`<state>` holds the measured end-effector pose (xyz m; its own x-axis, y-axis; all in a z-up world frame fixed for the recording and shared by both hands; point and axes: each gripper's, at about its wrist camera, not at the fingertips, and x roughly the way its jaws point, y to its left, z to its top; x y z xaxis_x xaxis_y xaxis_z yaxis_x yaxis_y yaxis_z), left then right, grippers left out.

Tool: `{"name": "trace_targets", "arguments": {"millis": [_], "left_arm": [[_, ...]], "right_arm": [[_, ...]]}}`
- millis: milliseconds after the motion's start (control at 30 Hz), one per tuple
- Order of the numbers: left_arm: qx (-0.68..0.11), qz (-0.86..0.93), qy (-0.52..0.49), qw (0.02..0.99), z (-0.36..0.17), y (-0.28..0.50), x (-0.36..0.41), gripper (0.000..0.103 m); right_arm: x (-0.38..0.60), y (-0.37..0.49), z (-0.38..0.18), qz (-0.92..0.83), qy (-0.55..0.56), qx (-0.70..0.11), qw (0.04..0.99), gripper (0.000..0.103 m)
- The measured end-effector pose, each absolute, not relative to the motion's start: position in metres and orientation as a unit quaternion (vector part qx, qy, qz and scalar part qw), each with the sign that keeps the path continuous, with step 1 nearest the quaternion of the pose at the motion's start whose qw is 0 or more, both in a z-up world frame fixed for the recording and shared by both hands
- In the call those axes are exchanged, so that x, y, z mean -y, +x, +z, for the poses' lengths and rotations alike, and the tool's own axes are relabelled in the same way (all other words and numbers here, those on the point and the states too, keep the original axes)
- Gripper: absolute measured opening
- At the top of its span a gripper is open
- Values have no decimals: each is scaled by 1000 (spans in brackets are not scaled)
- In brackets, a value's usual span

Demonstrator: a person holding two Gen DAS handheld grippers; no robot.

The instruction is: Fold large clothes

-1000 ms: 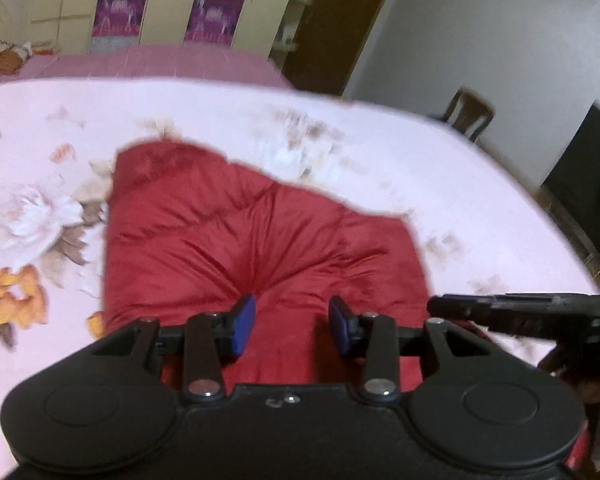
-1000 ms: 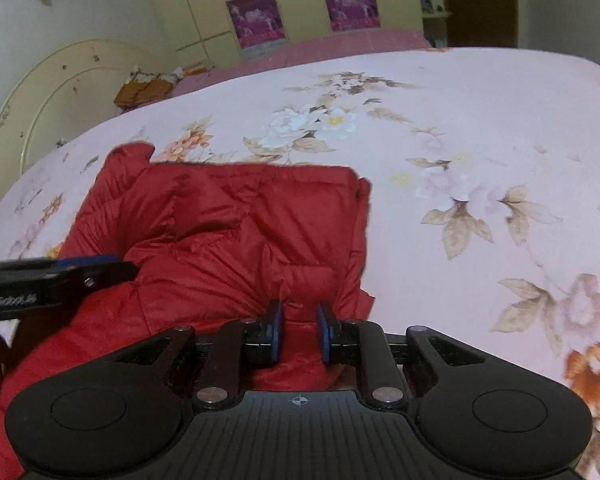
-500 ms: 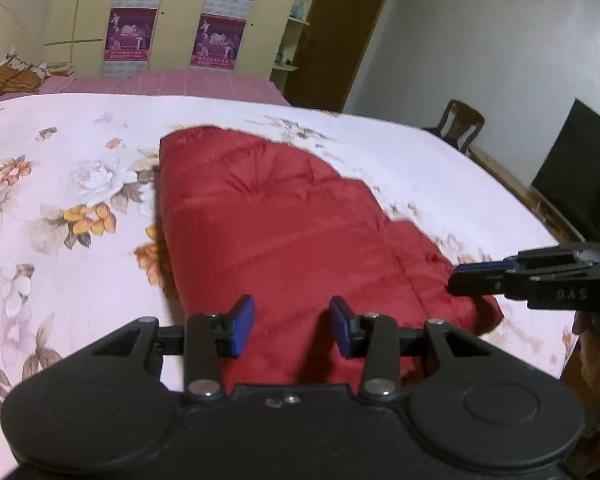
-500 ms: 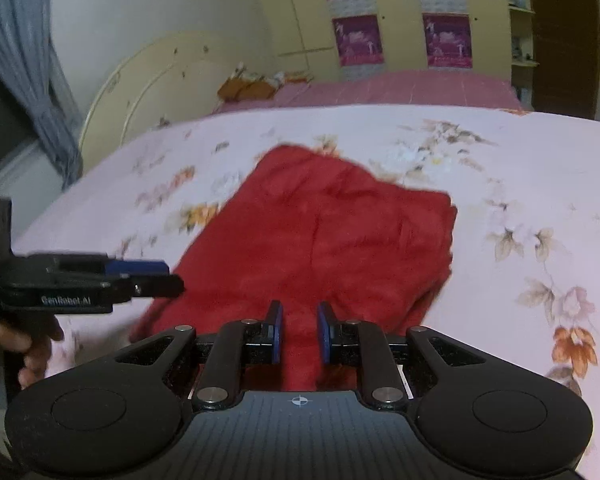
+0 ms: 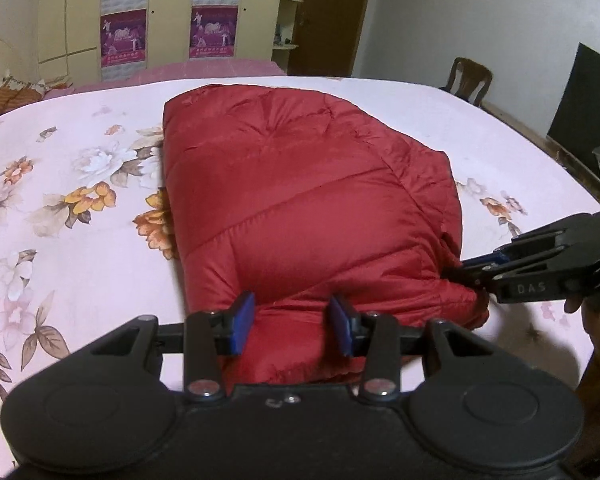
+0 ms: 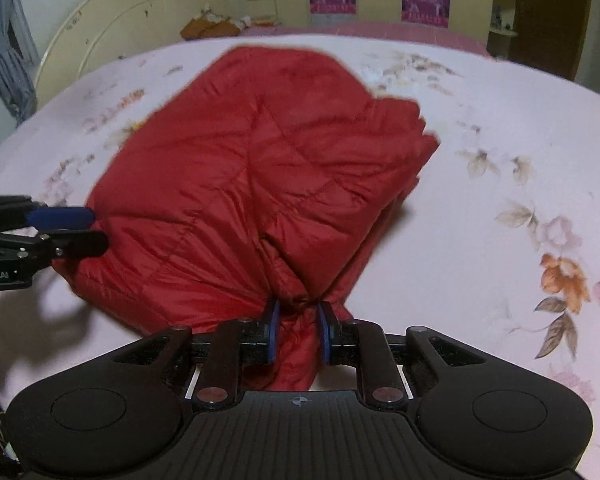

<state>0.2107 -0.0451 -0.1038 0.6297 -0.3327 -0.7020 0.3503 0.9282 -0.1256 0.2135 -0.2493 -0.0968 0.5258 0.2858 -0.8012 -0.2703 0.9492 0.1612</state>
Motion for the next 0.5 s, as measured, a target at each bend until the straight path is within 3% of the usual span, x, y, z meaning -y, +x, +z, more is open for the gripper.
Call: {"name": "trace_targets", "arguments": {"millis": [100,267,500], "left_arm": [[-380,-183,-1,907,-81,210,42,38],[-341,-181,9,922,-54,225,44,38],[-357,-182,26,916,-75,264,57,39]], "right_arm": [[253,214,-82,154,10,-459,875,18],[275,220,-29,139,34,-381,914,18],[275,271,-51,127,32,-390,911,18]]}}
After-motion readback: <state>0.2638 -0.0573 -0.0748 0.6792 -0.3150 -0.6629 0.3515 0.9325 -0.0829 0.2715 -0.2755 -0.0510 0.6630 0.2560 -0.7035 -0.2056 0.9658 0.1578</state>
